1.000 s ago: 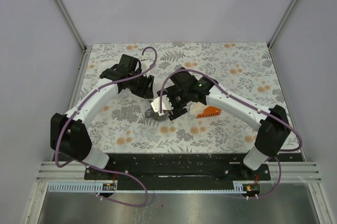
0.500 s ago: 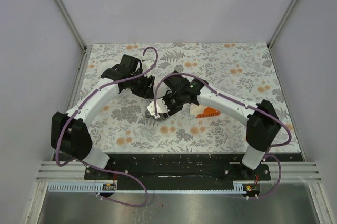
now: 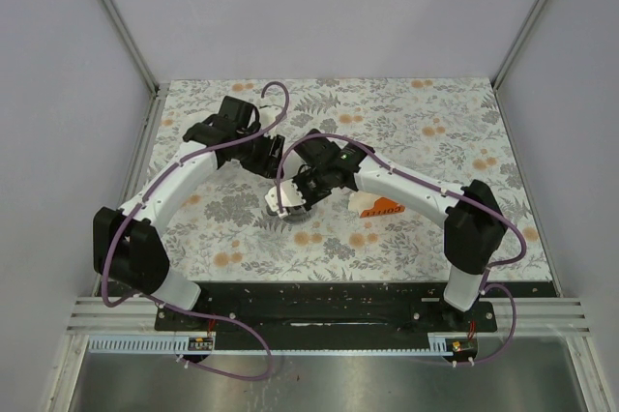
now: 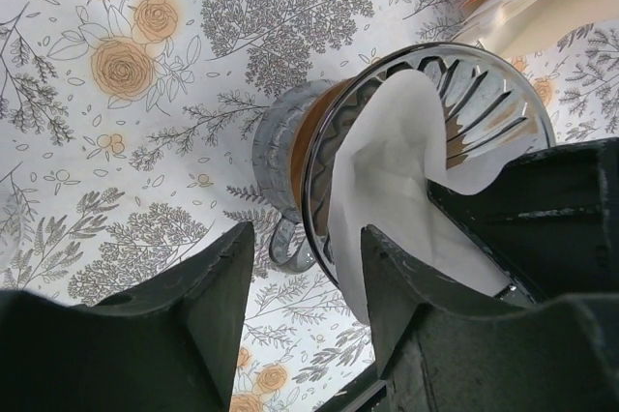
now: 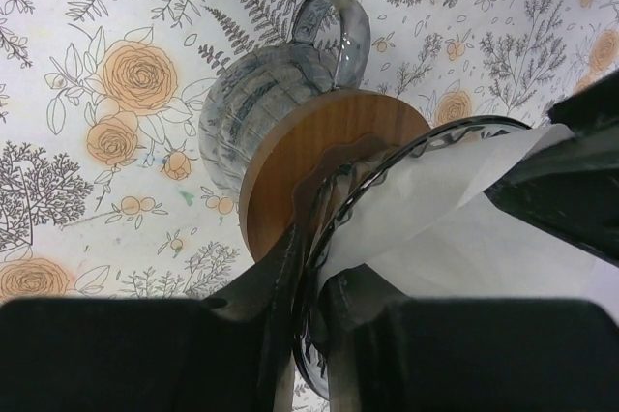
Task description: Place the coffee filter in the dripper
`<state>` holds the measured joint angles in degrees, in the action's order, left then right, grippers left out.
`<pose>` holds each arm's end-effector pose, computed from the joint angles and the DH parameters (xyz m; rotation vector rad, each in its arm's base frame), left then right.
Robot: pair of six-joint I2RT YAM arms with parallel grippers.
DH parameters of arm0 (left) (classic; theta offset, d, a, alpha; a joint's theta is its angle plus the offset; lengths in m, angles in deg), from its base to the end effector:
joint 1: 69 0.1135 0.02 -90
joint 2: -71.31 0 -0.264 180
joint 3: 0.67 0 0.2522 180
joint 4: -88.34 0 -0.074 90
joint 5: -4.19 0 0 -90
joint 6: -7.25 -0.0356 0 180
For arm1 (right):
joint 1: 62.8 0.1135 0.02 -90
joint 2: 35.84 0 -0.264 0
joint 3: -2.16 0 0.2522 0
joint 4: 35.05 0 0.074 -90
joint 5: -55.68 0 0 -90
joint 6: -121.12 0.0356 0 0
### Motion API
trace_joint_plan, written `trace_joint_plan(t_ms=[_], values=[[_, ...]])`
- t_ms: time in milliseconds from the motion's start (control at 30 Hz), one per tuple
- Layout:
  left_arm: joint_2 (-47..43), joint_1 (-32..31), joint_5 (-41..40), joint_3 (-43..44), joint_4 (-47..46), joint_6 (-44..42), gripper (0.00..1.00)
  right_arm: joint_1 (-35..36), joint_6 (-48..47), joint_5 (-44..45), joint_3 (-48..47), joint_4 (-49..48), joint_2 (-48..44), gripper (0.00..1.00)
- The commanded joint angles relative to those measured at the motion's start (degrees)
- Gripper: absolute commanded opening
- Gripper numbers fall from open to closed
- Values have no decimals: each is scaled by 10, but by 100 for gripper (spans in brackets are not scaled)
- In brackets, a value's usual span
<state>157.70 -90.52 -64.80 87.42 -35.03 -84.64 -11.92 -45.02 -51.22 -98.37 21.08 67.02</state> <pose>0.2903 -0.1282 0.2967 0.6601 2.4537 -0.6001 0.2363 0.3070 0.2685 -2.3166 1.0357 0.2110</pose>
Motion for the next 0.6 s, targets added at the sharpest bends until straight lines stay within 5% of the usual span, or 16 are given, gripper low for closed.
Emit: trace_joint_plan(t_ms=[0,133,300,400,567], values=[[-7,9,20,42,0,-8,52,6,-2,19,-14,56,8,5],[-13,17,19,35,3,-8,52,8,-2,15,-12,58,8,4],[-11,17,26,16,-3,-3,49,16,19,23,-7,34,7,36],[-10,17,30,9,-7,-2,48,19,22,15,-4,27,7,45],[-10,17,31,13,-9,-1,48,24,23,10,-8,23,17,41]])
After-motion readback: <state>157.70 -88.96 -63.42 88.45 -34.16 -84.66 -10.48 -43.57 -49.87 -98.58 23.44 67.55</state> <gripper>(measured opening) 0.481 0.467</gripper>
